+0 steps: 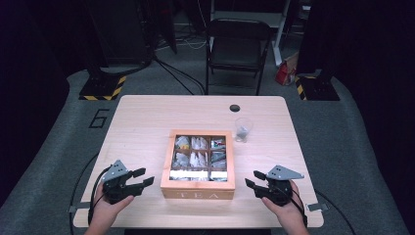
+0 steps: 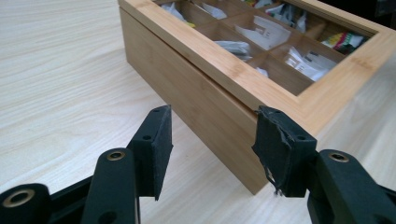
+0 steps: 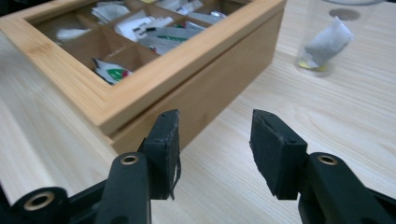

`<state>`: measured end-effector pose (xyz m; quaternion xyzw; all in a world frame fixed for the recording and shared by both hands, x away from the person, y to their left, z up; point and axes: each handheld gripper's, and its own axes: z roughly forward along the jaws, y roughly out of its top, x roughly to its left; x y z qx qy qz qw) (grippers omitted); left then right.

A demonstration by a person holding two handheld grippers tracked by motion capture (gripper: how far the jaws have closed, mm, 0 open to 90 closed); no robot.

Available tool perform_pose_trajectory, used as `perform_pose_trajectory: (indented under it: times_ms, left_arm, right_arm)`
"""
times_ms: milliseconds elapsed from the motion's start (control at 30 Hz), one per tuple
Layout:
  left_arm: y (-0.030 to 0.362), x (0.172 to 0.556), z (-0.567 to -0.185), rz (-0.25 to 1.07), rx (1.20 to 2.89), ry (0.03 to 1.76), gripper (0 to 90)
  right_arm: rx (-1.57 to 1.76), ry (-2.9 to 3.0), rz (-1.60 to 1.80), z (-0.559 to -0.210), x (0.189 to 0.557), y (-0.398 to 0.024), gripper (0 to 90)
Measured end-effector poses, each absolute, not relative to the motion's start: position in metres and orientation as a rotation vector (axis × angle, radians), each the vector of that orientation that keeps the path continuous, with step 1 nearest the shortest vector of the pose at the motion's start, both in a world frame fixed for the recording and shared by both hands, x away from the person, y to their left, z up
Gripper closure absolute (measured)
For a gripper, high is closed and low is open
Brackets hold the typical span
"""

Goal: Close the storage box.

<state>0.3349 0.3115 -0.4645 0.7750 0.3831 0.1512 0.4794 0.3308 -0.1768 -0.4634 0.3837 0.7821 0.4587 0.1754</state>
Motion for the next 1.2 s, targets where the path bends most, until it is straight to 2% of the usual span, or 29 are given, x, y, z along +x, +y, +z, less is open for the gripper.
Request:
perform_pose_trajectory:
  times_ms: [433,1200]
  left_arm:
    - [0.313,0.347,-0.481,0.391,1.902,0.973,46.2]
    - [0.318,0.344,-0.492,0.405,1.876,0.995,45.1]
  right_arm:
    - [1.124,2.209,1.246,-0.477,0.338,-0.181,48.1]
    - [1.133,2.228,1.219,-0.489,0.341,-0.18,45.9]
